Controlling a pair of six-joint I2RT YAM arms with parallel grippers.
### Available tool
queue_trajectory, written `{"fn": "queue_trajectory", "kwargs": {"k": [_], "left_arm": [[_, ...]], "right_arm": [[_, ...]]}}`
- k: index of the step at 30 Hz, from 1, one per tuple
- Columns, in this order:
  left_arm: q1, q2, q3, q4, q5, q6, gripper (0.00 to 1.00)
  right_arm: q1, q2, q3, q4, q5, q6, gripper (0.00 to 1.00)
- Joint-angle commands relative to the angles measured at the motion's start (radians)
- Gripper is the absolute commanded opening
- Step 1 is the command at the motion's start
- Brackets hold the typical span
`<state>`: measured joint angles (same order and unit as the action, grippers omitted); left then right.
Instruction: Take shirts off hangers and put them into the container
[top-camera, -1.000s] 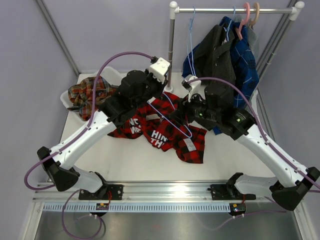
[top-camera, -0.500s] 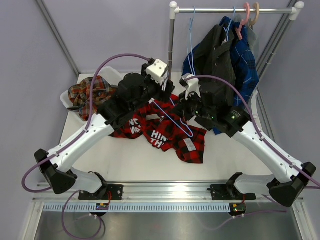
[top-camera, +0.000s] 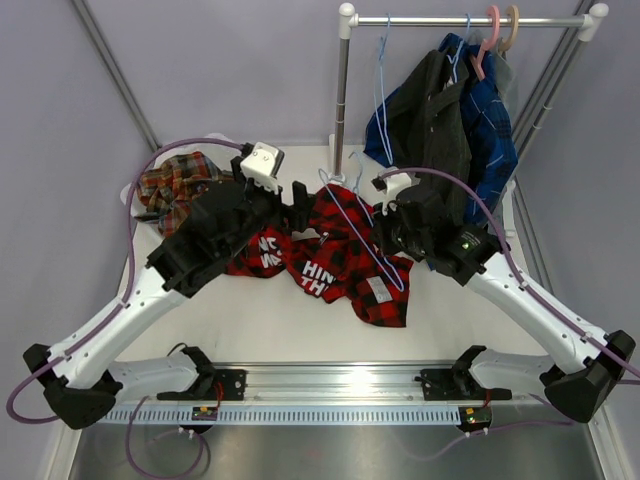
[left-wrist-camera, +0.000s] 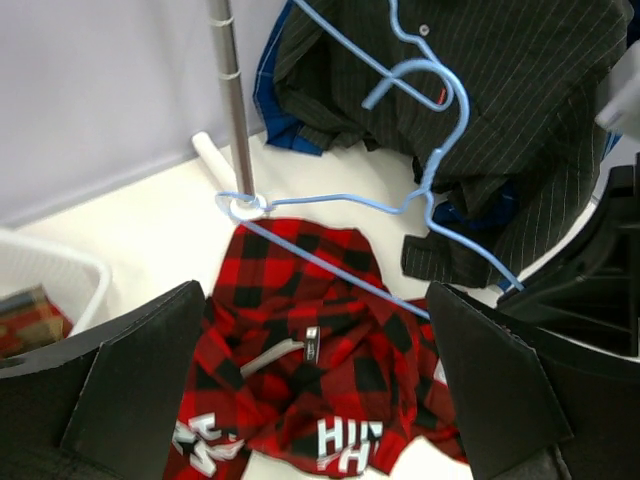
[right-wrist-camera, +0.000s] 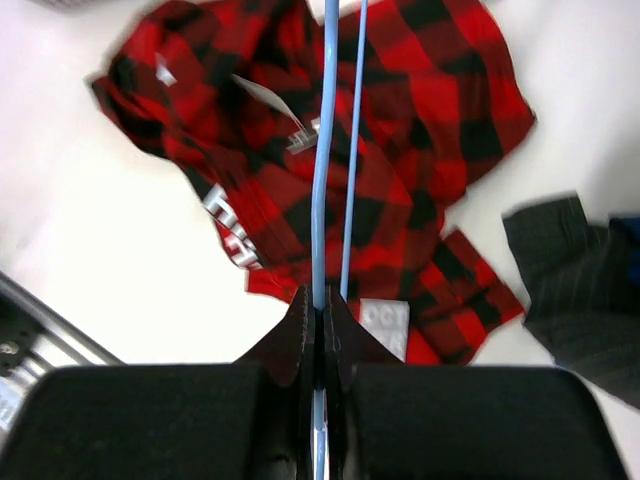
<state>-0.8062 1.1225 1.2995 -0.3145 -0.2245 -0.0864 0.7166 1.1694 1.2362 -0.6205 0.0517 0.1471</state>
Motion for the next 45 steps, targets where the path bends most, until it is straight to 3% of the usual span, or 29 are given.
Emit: {"fn": "queue_trajectory", "kwargs": {"k": [1, 8, 13, 24, 31, 45], "left_arm": [[-0.005, -0.085, -0.064, -0.075, -0.081, -0.090, 0.99], [-0.001, -0.211, -0.163, -0.205, -0.280, -0.159, 0.99], [0.002, -0.248, -0.203, -0.218, -0.259, -0.173, 0.99], [0.006, -0.256, -0.223, -0.239, -0.263, -0.174, 0.99], [0.006, -0.248, -0.236, -0.241, -0.234, -0.153, 0.99], [0.006, -0.317, -0.341, -0.276, -0.240, -0.156, 0.99]], "right_arm": [[0.006, -0.053, -0.046, -0.062, 0.099, 0.040, 0.00], [-0.006, -0.100, -0.118, -0.133, 0.223, 0.084, 0.00], [-0.049, -0.119, -0.109, -0.153, 0.322, 0.131, 0.00], [-0.098, -0.165, -0.118, -0.177, 0.327, 0.103, 0.00], [-0.144, -0.099, 0.124, -0.156, 0.332, 0.022, 0.00], [-0.292, 0.277, 0.617, -0.068, 0.264, -0.115, 0.00]]}}
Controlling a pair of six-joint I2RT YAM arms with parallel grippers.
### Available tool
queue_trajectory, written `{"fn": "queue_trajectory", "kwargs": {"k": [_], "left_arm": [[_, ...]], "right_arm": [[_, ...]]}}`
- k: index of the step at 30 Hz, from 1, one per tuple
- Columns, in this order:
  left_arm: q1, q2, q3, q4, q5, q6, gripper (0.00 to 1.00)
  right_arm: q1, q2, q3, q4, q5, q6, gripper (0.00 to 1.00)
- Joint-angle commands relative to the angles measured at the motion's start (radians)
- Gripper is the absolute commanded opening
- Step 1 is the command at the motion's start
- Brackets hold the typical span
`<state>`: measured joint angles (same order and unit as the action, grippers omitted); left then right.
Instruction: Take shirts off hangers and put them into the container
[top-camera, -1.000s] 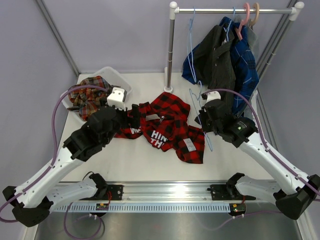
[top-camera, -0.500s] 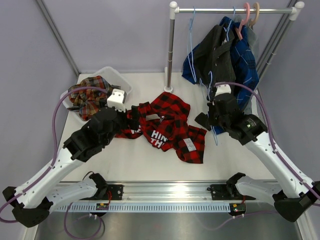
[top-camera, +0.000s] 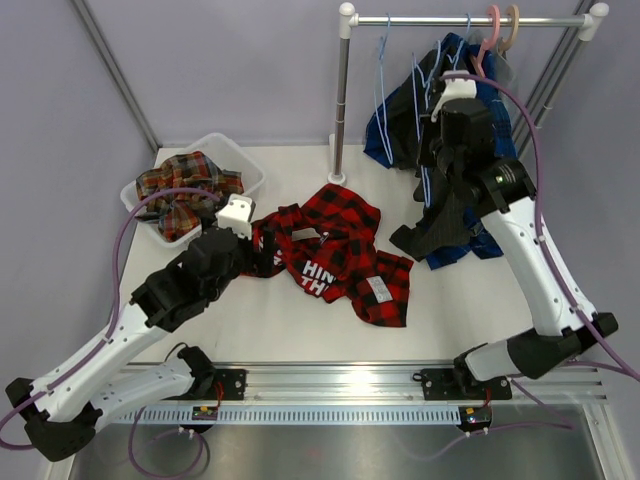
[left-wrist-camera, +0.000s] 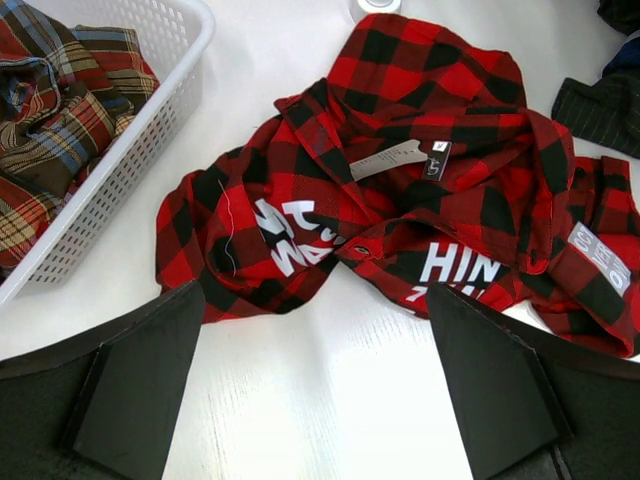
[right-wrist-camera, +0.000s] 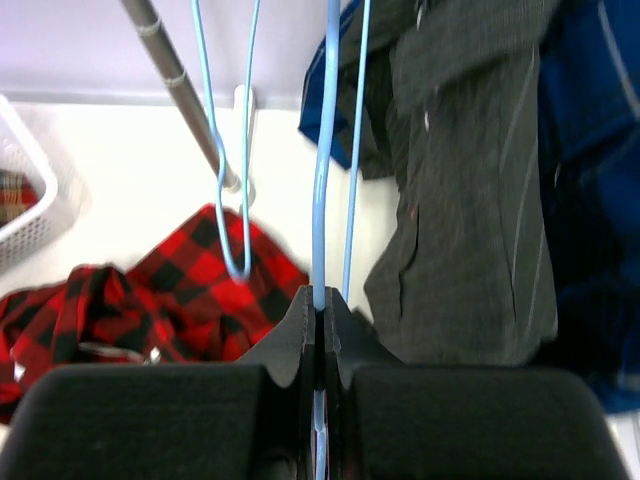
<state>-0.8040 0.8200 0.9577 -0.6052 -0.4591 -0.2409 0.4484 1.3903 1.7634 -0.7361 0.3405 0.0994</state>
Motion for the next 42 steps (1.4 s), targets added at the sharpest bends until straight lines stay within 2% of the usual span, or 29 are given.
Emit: {"fn": "queue_trajectory", "kwargs": {"k": [1, 5, 11, 18, 24, 33, 39, 42], "left_arm": [[0.003, -0.016, 0.001, 0.015, -0.003, -0.001, 0.99], [0.003, -0.021, -0.002, 0.016, -0.009, -0.005, 0.99], [0.002, -0.016, -0.008, 0.016, -0.007, -0.008, 0.99], [0.003, -0.013, -0.010, 0.016, 0.002, -0.017, 0.99], [0.002, -0.019, -0.013, 0.016, 0.000, -0.020, 0.99], [0.003, -0.016, -0.011, 0.016, 0.016, -0.023, 0.99], [0.002, -0.012, -0.011, 0.015, 0.023, -0.024, 0.99], [0.002, 0.004, -0.008, 0.016, 0.051, -0.020, 0.99]], "right_arm": [[-0.037, 0.074, 0.134, 0.052, -0.035, -0.076, 0.00], [-0.085, 0.176, 0.234, 0.056, -0.078, -0.092, 0.00], [-0.125, 0.246, 0.287, 0.125, -0.156, -0.087, 0.00], [-0.145, 0.349, 0.432, 0.110, -0.169, -0.084, 0.00], [-0.160, 0.427, 0.537, 0.031, -0.205, -0.070, 0.00], [-0.191, 0.498, 0.577, -0.072, -0.254, -0.023, 0.00], [-0.191, 0.492, 0.533, -0.088, -0.256, -0.015, 0.00], [-0.192, 0.466, 0.471, -0.057, -0.268, -0.012, 0.05]]}}
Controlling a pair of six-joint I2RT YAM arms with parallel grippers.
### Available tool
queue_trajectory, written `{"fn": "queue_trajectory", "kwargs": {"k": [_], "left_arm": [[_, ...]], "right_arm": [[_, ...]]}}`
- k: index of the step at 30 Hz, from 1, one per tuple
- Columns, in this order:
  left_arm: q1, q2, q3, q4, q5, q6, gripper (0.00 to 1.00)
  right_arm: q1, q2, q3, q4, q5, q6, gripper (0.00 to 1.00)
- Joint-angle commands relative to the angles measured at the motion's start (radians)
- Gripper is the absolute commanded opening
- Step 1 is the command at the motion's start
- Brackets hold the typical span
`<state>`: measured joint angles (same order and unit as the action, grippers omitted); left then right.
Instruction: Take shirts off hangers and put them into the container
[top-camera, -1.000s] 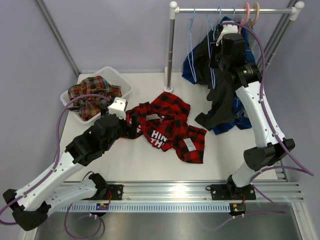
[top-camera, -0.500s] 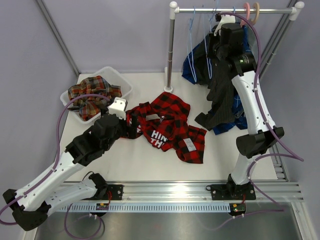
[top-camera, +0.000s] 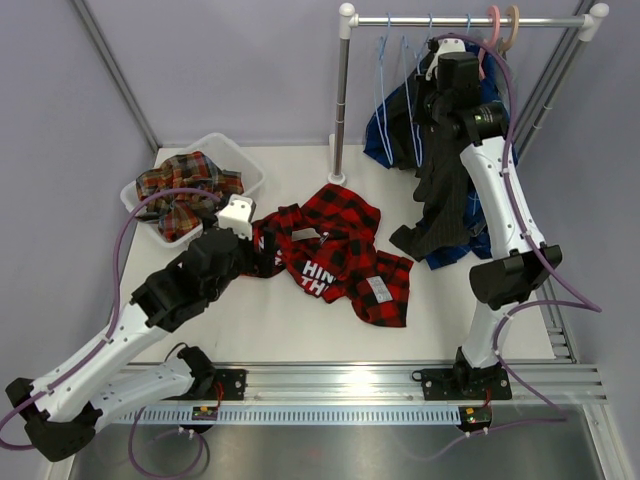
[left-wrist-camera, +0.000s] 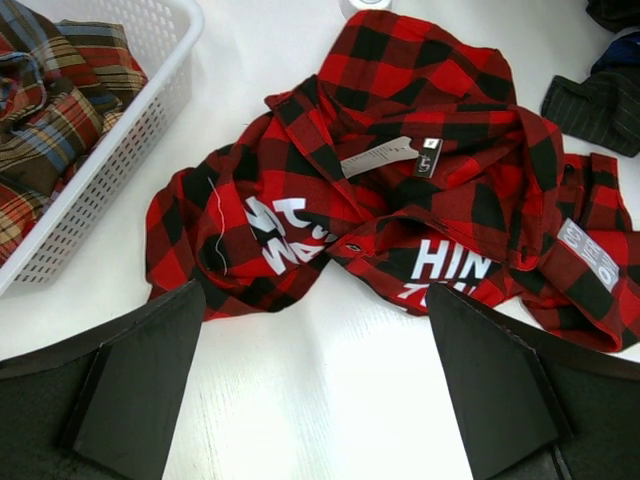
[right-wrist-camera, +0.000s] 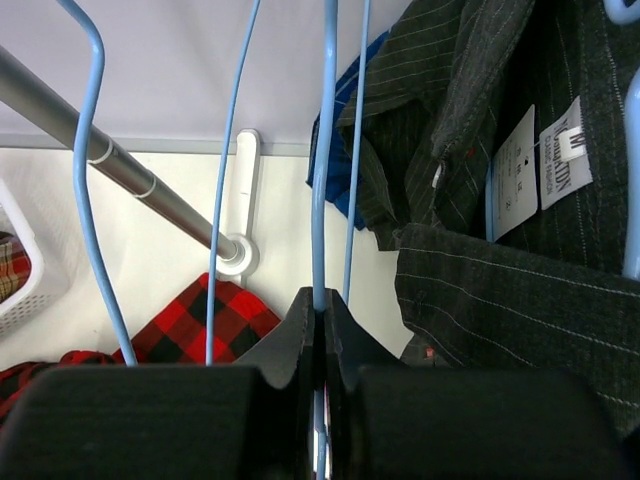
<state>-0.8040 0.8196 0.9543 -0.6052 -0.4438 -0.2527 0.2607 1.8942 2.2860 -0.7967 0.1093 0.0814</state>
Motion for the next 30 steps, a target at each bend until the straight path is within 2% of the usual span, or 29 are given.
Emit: {"fn": "queue_trajectory", "kwargs": {"k": [1, 2, 4, 5, 6, 9, 13, 17, 23, 27, 30], "left_arm": [[0.003, 0.010, -0.003, 0.018, 0.057, -0.007, 0.99], [0.003, 0.018, -0.002, 0.018, 0.063, -0.010, 0.99], [0.002, 0.049, 0.003, 0.018, 0.080, -0.011, 0.99], [0.002, 0.061, 0.007, 0.018, 0.085, -0.014, 0.99], [0.002, 0.073, 0.020, 0.021, 0.088, -0.026, 0.99], [0.002, 0.144, 0.059, 0.022, 0.094, -0.077, 0.99], [-0.004, 0.248, 0.087, 0.070, 0.125, -0.169, 0.99], [-0.032, 0.387, 0.107, 0.162, 0.142, -0.244, 0.99], [-0.077, 0.547, 0.135, 0.281, 0.154, -0.261, 0.99], [-0.080, 0.659, 0.114, 0.352, 0.077, -0.307, 0.99], [-0.077, 0.746, 0.092, 0.436, 0.018, -0.275, 0.99]], "right_arm": [[-0.005, -0.070, -0.077, 0.020, -0.040, 0.006, 0.10], [-0.005, -0.089, -0.124, 0.054, -0.049, 0.006, 0.25], [-0.005, -0.141, -0.157, 0.071, -0.049, 0.001, 0.41], [-0.005, -0.156, -0.164, 0.074, -0.053, -0.002, 0.61], [-0.005, -0.174, -0.180, 0.076, -0.059, -0.003, 0.71], [-0.005, -0.256, -0.227, 0.085, -0.068, -0.012, 0.92], [-0.005, -0.416, -0.330, 0.083, -0.066, -0.035, 0.99], [-0.005, -0.588, -0.530, 0.120, -0.031, -0.034, 1.00], [-0.005, -0.889, -0.831, 0.188, -0.049, 0.033, 0.99], [-0.005, -1.064, -0.988, 0.228, -0.102, 0.084, 0.99], [-0.003, -1.130, -1.072, 0.244, -0.167, 0.112, 0.99]]}}
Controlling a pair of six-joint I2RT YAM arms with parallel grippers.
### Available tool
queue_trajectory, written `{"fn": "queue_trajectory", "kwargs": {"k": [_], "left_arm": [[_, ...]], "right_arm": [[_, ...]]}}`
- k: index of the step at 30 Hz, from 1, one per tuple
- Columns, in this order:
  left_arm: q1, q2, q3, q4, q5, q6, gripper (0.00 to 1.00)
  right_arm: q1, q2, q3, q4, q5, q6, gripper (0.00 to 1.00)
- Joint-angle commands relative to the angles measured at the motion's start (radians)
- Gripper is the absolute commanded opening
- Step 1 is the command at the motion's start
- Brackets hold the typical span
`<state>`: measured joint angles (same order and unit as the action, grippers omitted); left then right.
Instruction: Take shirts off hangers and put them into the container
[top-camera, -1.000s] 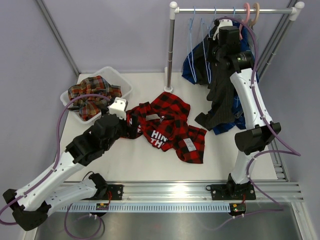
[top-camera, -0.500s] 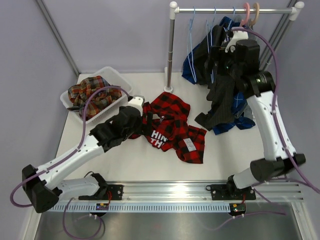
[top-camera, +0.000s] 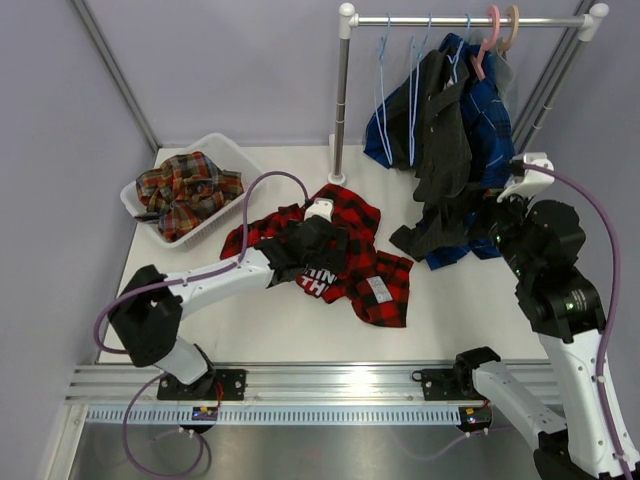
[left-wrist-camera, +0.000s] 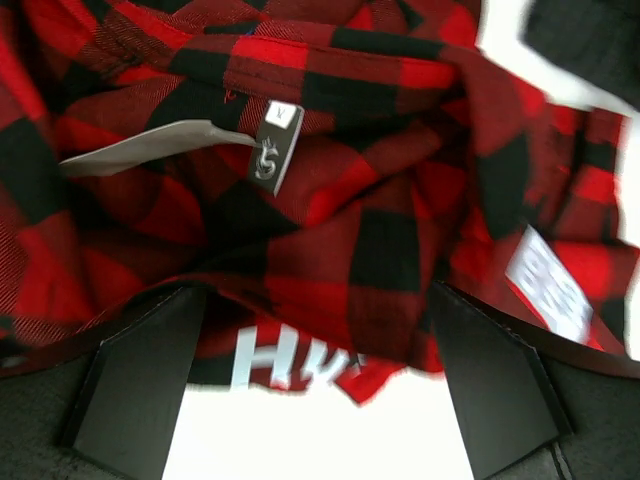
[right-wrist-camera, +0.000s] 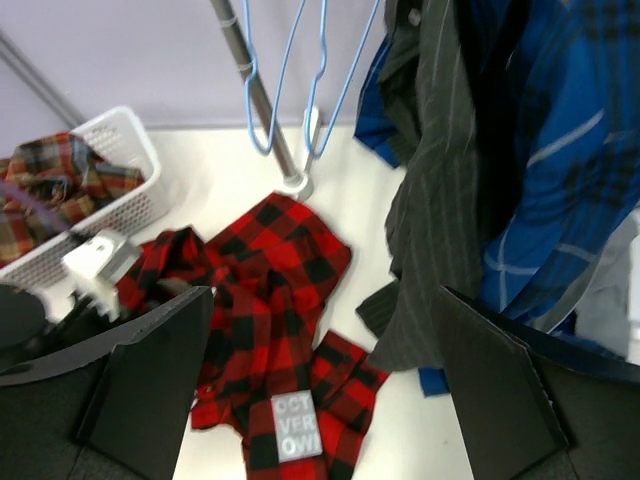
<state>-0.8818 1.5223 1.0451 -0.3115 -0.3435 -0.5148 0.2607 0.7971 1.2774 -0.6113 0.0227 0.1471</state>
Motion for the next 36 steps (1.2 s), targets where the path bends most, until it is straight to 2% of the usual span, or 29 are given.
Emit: {"fn": "queue_trajectory", "kwargs": {"k": [1, 3, 8, 11, 12, 13, 14, 15, 16, 19, 21, 23, 26, 28, 32, 36], "left_arm": [[0.001, 0.091, 0.003, 0.167, -0.100, -0.007, 0.99], [0.010, 0.137, 0.018, 0.192, -0.104, 0.005, 0.99], [0.029, 0.287, 0.079, 0.195, -0.106, -0.020, 0.99], [0.030, 0.329, 0.082, 0.190, -0.114, -0.033, 0.87], [0.030, 0.335, 0.079, 0.190, -0.123, -0.039, 0.73], [0.033, 0.341, 0.076, 0.192, -0.124, -0.040, 0.65], [0.035, 0.360, 0.075, 0.190, -0.121, -0.042, 0.48], [0.037, 0.368, 0.073, 0.192, -0.112, -0.039, 0.48], [0.037, 0.375, 0.070, 0.192, -0.098, -0.037, 0.31], [0.037, 0.380, 0.059, 0.198, -0.088, 0.004, 0.00], [0.038, 0.342, 0.017, 0.241, -0.100, 0.033, 0.00], [0.038, 0.238, -0.003, 0.249, -0.115, 0.079, 0.00], [0.038, 0.066, 0.015, 0.189, -0.189, 0.143, 0.00], [0.044, -0.055, 0.068, 0.135, -0.238, 0.208, 0.00], [0.082, -0.193, 0.219, 0.049, -0.304, 0.318, 0.00], [0.174, -0.267, 0.403, 0.032, -0.330, 0.444, 0.00]], "right_arm": [[-0.003, -0.042, -0.075, 0.058, -0.107, 0.048, 0.99], [-0.003, -0.064, -0.104, 0.065, -0.168, 0.052, 0.99], [-0.003, -0.093, -0.180, 0.119, -0.185, 0.062, 0.99], [-0.005, -0.095, -0.196, 0.119, -0.199, 0.062, 0.99], [-0.005, -0.101, -0.202, 0.120, -0.202, 0.057, 1.00], [-0.005, -0.104, -0.207, 0.122, -0.204, 0.054, 0.99], [-0.003, -0.111, -0.208, 0.119, -0.204, 0.049, 0.99], [-0.003, -0.116, -0.208, 0.114, -0.204, 0.049, 0.99], [-0.003, -0.119, -0.207, 0.108, -0.202, 0.043, 1.00], [-0.003, -0.145, -0.228, 0.113, -0.201, 0.034, 1.00], [-0.005, -0.150, -0.239, 0.113, -0.198, 0.031, 1.00], [-0.003, -0.147, -0.230, 0.101, -0.205, 0.031, 0.99], [-0.003, -0.151, -0.234, 0.107, -0.219, 0.032, 1.00], [-0.003, -0.162, -0.242, 0.113, -0.221, 0.037, 0.99], [-0.003, -0.173, -0.245, 0.108, -0.222, 0.037, 0.99], [-0.003, -0.179, -0.251, 0.107, -0.213, 0.035, 1.00]]}}
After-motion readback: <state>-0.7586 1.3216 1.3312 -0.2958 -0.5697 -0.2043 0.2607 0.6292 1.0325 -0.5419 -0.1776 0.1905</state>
